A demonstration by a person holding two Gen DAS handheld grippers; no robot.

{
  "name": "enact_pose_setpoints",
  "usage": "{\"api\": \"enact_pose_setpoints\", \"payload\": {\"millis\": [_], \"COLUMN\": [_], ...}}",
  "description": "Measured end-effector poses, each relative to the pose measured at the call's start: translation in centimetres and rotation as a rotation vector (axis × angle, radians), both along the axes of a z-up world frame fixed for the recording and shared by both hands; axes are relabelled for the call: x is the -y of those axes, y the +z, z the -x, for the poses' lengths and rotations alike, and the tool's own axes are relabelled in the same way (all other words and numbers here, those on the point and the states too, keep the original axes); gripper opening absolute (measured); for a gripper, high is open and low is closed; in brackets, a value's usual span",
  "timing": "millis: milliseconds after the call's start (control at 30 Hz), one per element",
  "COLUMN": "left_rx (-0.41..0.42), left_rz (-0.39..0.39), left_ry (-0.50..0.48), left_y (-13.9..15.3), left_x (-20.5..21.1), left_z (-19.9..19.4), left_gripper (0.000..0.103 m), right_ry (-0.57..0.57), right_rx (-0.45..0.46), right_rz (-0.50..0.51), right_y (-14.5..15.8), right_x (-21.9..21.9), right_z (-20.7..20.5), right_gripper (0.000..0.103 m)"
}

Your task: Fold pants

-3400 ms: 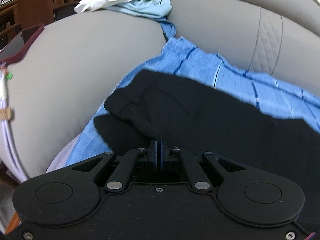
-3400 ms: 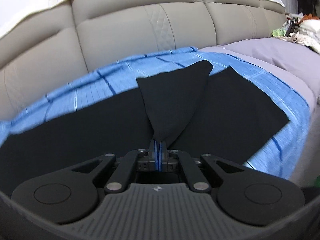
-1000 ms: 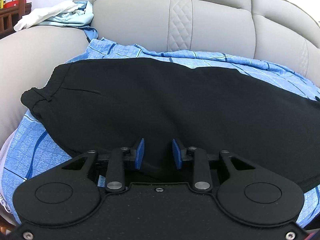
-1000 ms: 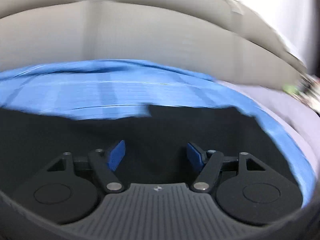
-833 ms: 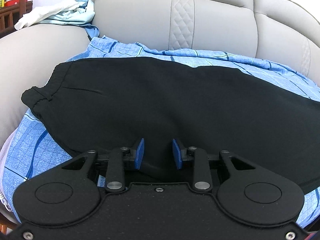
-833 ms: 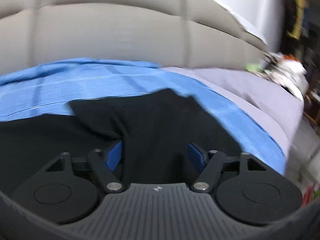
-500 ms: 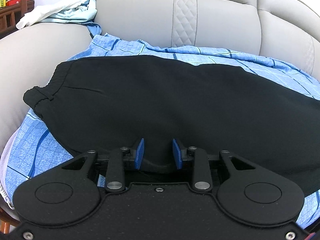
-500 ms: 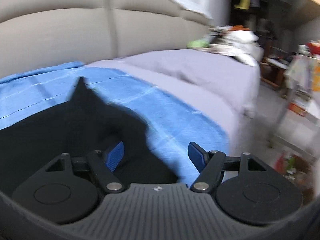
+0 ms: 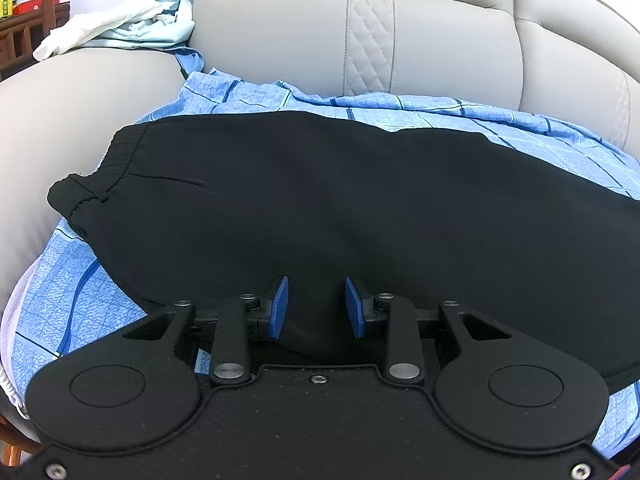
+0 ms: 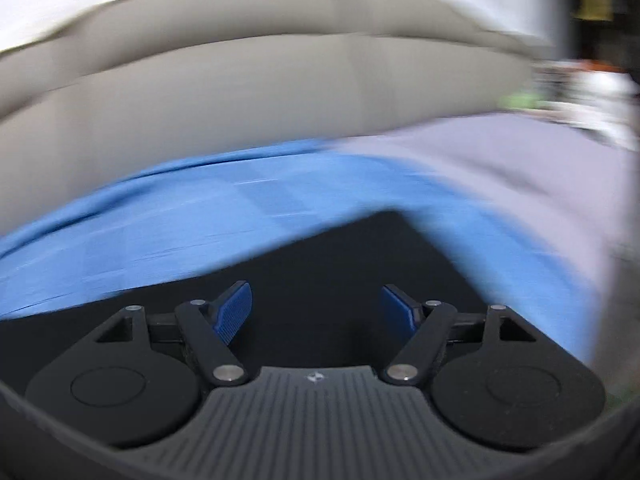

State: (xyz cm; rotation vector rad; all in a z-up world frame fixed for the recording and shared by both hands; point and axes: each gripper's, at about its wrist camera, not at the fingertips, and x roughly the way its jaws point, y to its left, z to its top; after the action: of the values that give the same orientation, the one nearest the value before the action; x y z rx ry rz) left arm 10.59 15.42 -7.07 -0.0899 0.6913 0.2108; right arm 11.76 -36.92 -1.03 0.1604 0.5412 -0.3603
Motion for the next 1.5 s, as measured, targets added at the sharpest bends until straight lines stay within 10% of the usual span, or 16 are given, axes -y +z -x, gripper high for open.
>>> {"api": "enact_pose_setpoints", "payload": {"millis": [300, 533, 867, 967, 1333, 1500], "left_rx": [0.03, 0.072, 0.112, 0.116, 0.126, 0.131], "left_rz": [-0.017, -0.008, -0.006, -0.002, -0.01, -0.018], "left_ry": [-0.032, -0.056, -0.081, -0.084, -0.099, -0.097], "left_y": [-0.4, -0.8, -1.3, -1.3, -1.5, -1.5], "left_x": [0.0, -0.3, -0.6, -0.7, -0.8, -0.6], "left_z": [1.1, 2.3, 3.1, 3.2, 3.5, 3.6], "left_gripper": [0.031, 0.031, 0.031, 0.032, 0.033, 0.033], "right_ry": [0.663, 0.735, 0.7, 0.677, 0.591, 0.702], "right_rx": [-0.102, -0.351, -0.581, -0.531, -0.16, -0.031], "right_rz": [-0.43, -0.608, -0.603, -0.585, -0.351, -0.312], "right_y": [-0.6, -2.0, -3.9, -4.6, -3.8, -2.6], "right_x": [-21.2, -30.9, -33.2, -33.8, -32.8, -32.7], "right_z": [-11.4, -20.0, -22.6, -22.7, -21.4, -17.9], "right_gripper": [0.08, 0.043, 0.031, 0.008, 0.002, 0.016]}}
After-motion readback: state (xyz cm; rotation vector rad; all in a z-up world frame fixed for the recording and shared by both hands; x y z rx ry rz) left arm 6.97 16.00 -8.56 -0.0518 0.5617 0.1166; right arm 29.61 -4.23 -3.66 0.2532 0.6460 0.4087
